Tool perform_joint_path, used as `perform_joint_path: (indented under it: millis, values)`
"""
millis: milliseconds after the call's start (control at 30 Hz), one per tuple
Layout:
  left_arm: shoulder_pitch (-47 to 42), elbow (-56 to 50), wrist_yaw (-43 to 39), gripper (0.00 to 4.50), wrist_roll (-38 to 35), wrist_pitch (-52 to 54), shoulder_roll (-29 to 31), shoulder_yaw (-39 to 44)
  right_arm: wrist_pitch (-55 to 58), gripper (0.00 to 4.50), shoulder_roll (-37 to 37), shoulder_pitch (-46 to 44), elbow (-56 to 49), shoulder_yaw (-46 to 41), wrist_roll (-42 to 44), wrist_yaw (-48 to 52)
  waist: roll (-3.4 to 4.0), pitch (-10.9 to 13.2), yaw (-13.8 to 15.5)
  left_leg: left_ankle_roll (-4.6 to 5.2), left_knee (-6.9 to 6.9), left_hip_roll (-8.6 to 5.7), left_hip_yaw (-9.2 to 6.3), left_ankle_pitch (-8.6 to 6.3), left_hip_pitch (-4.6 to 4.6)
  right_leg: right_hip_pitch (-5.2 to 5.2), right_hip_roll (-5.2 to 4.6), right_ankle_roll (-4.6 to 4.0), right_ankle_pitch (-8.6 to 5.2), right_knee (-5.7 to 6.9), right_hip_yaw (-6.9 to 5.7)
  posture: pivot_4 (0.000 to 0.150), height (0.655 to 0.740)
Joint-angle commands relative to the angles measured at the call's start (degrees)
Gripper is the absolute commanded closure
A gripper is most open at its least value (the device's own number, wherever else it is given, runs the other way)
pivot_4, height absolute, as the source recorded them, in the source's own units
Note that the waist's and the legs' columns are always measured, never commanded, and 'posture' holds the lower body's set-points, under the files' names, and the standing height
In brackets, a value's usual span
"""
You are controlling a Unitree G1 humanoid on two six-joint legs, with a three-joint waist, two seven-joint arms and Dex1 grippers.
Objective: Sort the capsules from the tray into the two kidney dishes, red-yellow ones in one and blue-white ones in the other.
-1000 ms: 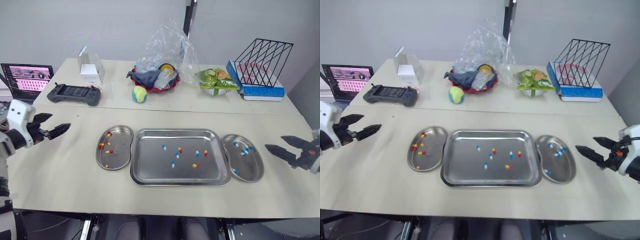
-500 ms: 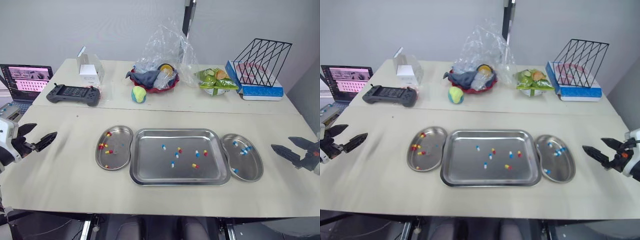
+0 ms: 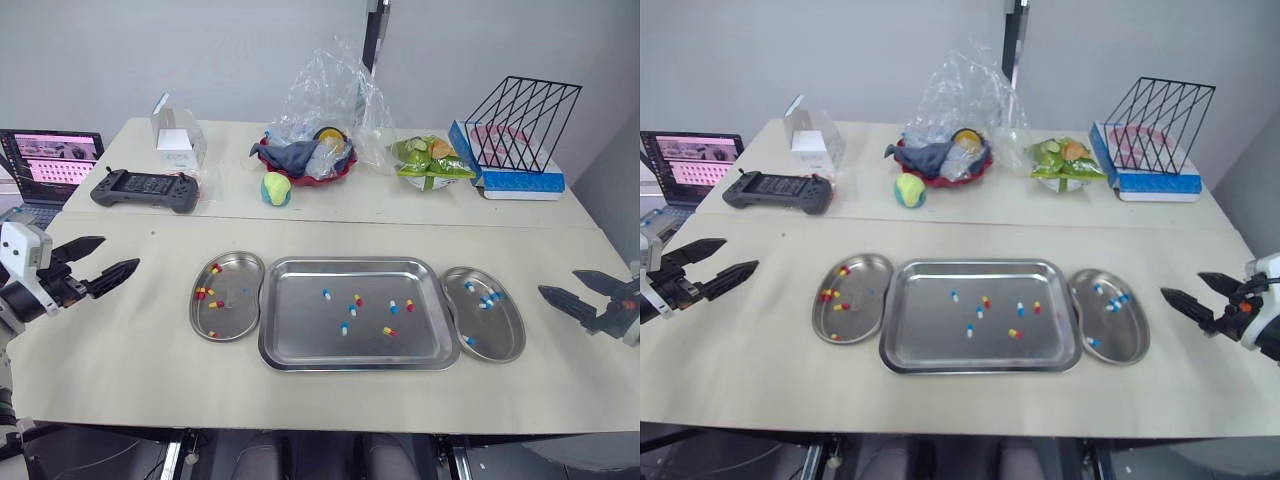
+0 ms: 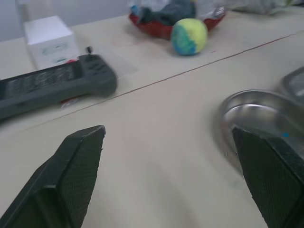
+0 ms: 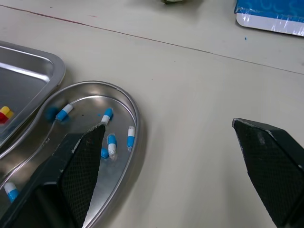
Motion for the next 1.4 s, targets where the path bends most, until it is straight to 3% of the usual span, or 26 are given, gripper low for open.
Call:
perform_joint_path:
  millis: [33, 267, 367, 467, 667, 867, 967, 1100, 1233, 1400]
  values:
    - [0.0, -4.44, -1.39, 0.03, -1.89, 1.42, 0.5, 0.24, 0.61, 0.0, -1.05, 0.63, -2.78, -1.78, 1.0, 0.14, 0.0, 0.0, -0.04, 0.0, 0.0, 0.0, 0.0, 0.0, 0.01, 0.0, 0.01, 0.0, 0.0, 0.0, 0.0, 0.15, 0.7204]
    - [-2.5, -10.65, -5.94, 0.03, -3.15, 4.6, 0.76, -4.14, 8.26, 0.0, -0.49, 7.34, -15.86, -5.16, 6.19, -0.16, 0.0, 0.0, 0.35, 0.0, 0.02, -0.02, -0.01, 0.0, 0.0, 0.03, 0.01, 0.01, 0.0, 0.0, 0.01, 0.15, 0.7204]
    - [-1.69, -12.04, -6.04, 0.03, -3.0, 5.5, 1.06, -4.15, 16.69, 0.0, 0.49, 10.13, -25.02, -5.28, 12.62, -0.89, 0.01, 0.0, 0.27, 0.0, -0.01, -0.01, -0.03, 0.0, 0.02, 0.02, 0.05, 0.0, 0.0, 0.0, 0.02, 0.15, 0.7204]
    - [0.84, -15.73, -6.09, 0.03, -4.52, 7.39, 0.55, -3.06, 21.0, 0.0, 1.34, 9.21, -32.21, -2.48, 15.59, -3.55, 0.0, 0.0, -0.34, 0.0, -0.02, 0.06, -0.06, 0.0, 0.02, 0.01, 0.11, -0.01, 0.0, 0.0, 0.07, 0.15, 0.7204]
    - [6.73, -21.96, -4.31, 0.03, -5.93, 8.76, -0.27, -0.76, 22.69, 0.0, 3.35, -0.62, -41.16, 12.19, 14.93, -7.01, 0.0, 0.0, -0.67, 0.0, -0.01, 0.06, -0.09, 0.0, 0.05, -0.02, 0.08, -0.01, 0.0, 0.01, 0.11, 0.15, 0.7204]
    - [12.94, -29.61, -2.08, 0.03, -8.3, 10.82, -1.41, 2.22, 23.43, 0.0, 6.38, -7.95, -42.8, 21.08, 13.41, -8.88, -0.01, 0.01, -0.02, 0.05, -0.01, 0.03, -0.1, -0.03, -0.03, -0.05, 0.0, -0.01, -0.01, -0.06, 0.05, 0.15, 0.7204]
    - [16.47, -35.68, 0.3, 0.03, -9.57, 12.31, -2.06, 4.53, 21.87, 0.0, 9.28, -9.34, -46.39, 30.59, 9.1, -10.07, -0.04, 0.0, -0.05, 0.07, 0.0, 0.05, -0.09, -0.05, -0.02, -0.04, -0.01, 0.0, 0.0, -0.09, 0.05, 0.15, 0.7204]
    - [19.3, -41.74, 2.3, 0.03, -13.01, 15.59, -2.1, 7.55, 21.03, 0.0, 16.88, -14.17, -42.3, 39.24, 2.31, -15.45, -0.11, 0.01, -0.11, -0.01, 0.0, 0.06, -0.14, 0.0, -0.03, -0.06, 0.01, -0.04, -0.02, 0.01, 0.0, 0.15, 0.7204]
    - [20.37, -43.23, 4.81, 0.03, -11.48, 14.43, -2.99, 8.93, 22.12, 0.0, 21.7, -18.51, -39.31, 45.45, -3.86, -19.82, -0.11, 0.0, -0.17, -0.04, 0.02, 0.02, -0.11, 0.02, 0.0, -0.05, -0.01, -0.06, 0.0, 0.04, -0.01, 0.15, 0.7204]
    - [21.24, -44.59, 6.64, 0.03, -11.45, 13.9, -3.7, 10.18, 24.64, 0.0, 28.1, -22.62, -33.29, 48.25, -8.72, -25.34, -0.12, 0.0, -0.19, -0.13, -0.02, 0.03, -0.11, 0.07, -0.02, -0.07, 0.05, -0.12, -0.02, 0.04, -0.09, 0.15, 0.7204]
